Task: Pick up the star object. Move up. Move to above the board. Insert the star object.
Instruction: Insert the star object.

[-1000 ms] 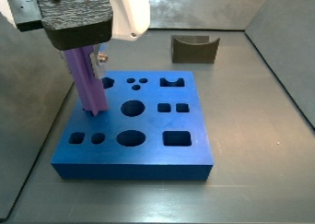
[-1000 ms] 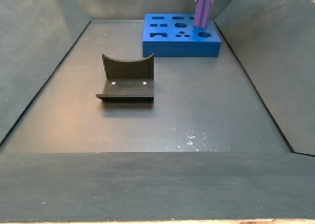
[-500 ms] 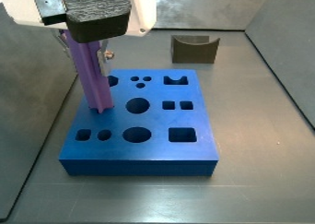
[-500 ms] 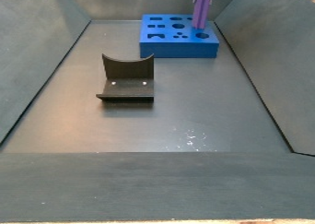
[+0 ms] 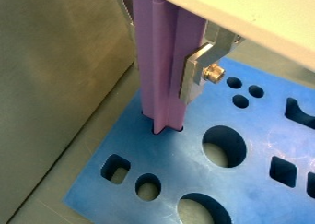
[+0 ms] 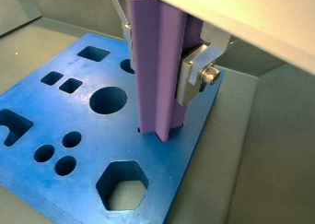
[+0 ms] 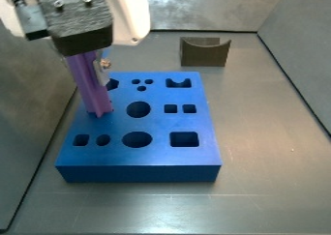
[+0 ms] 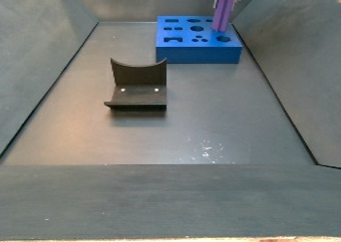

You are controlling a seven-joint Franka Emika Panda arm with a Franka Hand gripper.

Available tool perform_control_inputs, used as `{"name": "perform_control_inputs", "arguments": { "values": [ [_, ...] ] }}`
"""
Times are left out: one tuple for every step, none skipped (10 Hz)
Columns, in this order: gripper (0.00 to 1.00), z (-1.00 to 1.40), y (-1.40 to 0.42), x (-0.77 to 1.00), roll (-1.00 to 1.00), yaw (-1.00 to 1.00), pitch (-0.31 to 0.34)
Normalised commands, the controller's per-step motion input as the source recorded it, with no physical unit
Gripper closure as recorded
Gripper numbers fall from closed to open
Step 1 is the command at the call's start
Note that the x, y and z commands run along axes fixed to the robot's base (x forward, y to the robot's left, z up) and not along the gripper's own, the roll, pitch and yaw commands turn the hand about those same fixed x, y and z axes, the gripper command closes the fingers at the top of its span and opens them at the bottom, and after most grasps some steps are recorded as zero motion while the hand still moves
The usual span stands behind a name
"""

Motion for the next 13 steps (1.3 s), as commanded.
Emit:
{"name": "perform_control_inputs", "arguments": {
  "values": [
    [1.0,-0.76,0.0,-0.2,0.11,0.0,-0.259],
    [1.0,-0.76,0.0,-0.19,0.1,0.0,-0.264],
    [1.0,-0.78,0.0,-0.2,0.08,0.0,-0.263],
    [1.0,-0.83,0.0,-0.23,0.07,0.0,-0.251],
    [1.0,-0.9,0.0,-0.29,0.04,0.01,-0.221],
    [1.0,-1.0,-0.01,-0.38,0.02,0.0,-0.151],
    [1.0,-1.0,-0.05,-0.32,0.04,0.0,-0.143],
    [1.0,-1.0,-0.19,0.09,0.04,0.11,-0.09],
    [1.0,-0.25,0.0,0.01,0.0,0.0,-0.041],
    [1.0,-0.05,0.0,0.01,0.0,0.0,0.0],
    [1.0,-0.83,-0.22,0.26,0.17,0.0,-0.019],
    [1.0,-1.0,-0.42,0.27,0.08,0.0,-0.033],
    [1.0,-1.0,-0.51,0.26,0.05,0.0,-0.034]
  ]
}}
